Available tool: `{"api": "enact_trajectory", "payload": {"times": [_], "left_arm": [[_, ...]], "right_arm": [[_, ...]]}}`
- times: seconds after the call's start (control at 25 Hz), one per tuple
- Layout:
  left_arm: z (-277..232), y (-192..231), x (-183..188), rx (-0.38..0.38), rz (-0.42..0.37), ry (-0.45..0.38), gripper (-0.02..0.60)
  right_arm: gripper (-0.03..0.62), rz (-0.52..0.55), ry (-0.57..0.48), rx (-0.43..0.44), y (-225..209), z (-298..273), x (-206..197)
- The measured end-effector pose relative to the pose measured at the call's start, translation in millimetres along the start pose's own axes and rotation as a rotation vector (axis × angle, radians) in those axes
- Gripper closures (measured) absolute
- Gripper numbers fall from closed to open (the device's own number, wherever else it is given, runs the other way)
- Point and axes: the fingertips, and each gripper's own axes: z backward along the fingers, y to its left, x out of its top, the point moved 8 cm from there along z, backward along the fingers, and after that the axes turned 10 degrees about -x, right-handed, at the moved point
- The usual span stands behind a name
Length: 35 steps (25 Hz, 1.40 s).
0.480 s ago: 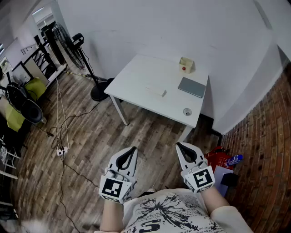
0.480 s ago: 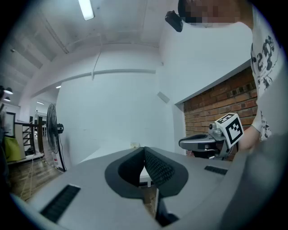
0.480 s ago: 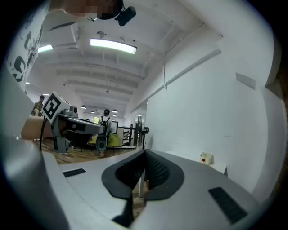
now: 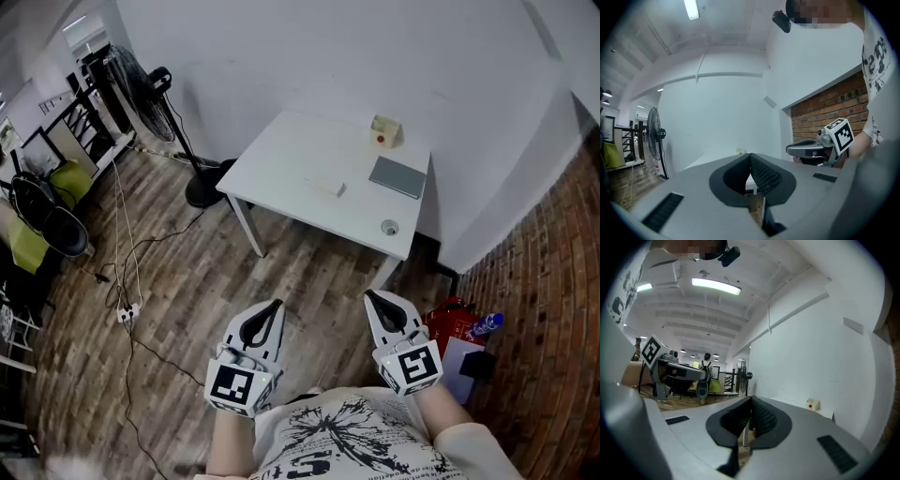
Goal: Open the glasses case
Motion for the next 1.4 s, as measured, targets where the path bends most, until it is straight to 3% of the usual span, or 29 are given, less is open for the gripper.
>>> {"api": "enact_trajectory", "payload": {"times": [0.12,0.2,0.24,0.28,0.32,0.44,0.68,0.92,1.4], "left_arm": [[7,11,-2,0.001,0.011,-0.029,0.568],[13,21,-7,-0.002,0.011,-0.005,0.568],[16,26,-9,-0.004,0.010,0.011,0.568],[19,31,-12,-0.005,0.012,0.020,0.568],[21,37,-15,-0.005,0.014,0.023,0.568],[29,53,-21,0.000,0.025,0.022,0.568],[25,81,-33,0.033,0.062,0.025,0.568],[-10,122,-41,0.060,0.069,0.044,0.568],[-186,245,-16,0.065,0.043,0.083,0.568]], "right_arm": [[0.579,-0.027,-0.002,-0.036,10,-7,-3],[0.585,-0.031,-0.005,-0.046,17,-15,-4],[0.492,-0.039,-0.008,-0.038,21,-19,-6],[0.275,-0.051,-0.012,-0.029,25,-25,-7],[0.163,-0.063,-0.015,-0.033,27,-30,-8],[0.112,-0.077,-0.016,-0.092,31,-44,-10],[0.112,-0.092,0.035,-0.089,28,-76,-15],[0.112,-0.062,0.061,-0.041,17,-132,-29],[0.118,-0.091,0.168,0.013,-98,-321,-40]]}}
